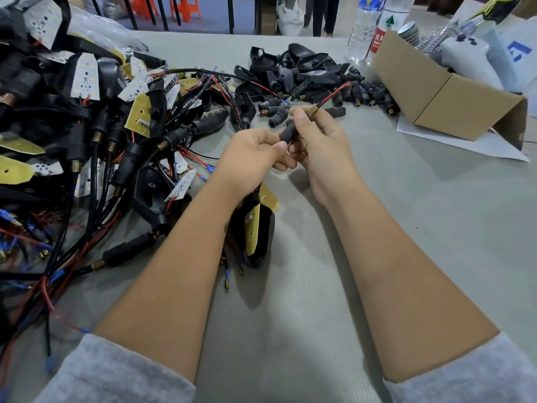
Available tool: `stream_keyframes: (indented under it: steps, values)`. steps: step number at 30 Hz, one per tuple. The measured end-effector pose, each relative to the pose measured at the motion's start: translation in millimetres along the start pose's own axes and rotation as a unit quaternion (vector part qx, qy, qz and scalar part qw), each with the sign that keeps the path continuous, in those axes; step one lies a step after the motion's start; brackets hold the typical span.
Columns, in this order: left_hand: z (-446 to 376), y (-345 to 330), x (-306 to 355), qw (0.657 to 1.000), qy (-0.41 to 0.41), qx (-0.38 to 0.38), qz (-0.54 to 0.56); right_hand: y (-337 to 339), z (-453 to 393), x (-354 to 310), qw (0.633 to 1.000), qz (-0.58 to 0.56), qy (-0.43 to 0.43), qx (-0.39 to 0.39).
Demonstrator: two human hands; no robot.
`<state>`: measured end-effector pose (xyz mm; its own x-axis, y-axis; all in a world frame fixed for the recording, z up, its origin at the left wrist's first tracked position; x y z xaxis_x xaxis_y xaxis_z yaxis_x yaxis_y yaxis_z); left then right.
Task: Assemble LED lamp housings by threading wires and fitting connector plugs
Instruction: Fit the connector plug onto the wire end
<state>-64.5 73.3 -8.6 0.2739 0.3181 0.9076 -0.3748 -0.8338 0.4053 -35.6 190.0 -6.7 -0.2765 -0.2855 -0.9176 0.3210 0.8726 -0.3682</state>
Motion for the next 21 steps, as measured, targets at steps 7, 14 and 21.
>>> stream_keyframes:
  steps: [7,14,21]
  values:
    - [2.2,8.2,1.9,0.991,0.048,0.02,0.121,2.8,-0.8,-1.0,0.993,-0.115,-0.022,0.027]
    - [8.5,23.2,-0.3,1.0,0.013,0.02,-0.007,15.0,-9.8,-4.3,0.965,-0.24,-0.002,0.101]
    - [9.1,16.1,-6.4,0.989,-0.035,-0.043,-0.135,21.3,-13.2,-3.3,0.958,-0.25,0.019,0.141]
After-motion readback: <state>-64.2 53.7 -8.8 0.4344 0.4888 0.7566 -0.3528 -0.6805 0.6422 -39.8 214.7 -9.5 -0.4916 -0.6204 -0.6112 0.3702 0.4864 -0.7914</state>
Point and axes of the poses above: each hand's wrist, its own z-axis away from the middle knuckle, its own y-axis out of the back of the hand, x = y × z, the point moved 5 cm from there along -z, towards the middle knuckle, and after that the axes turned 12 degrees about -z, right-handed, at the moved point
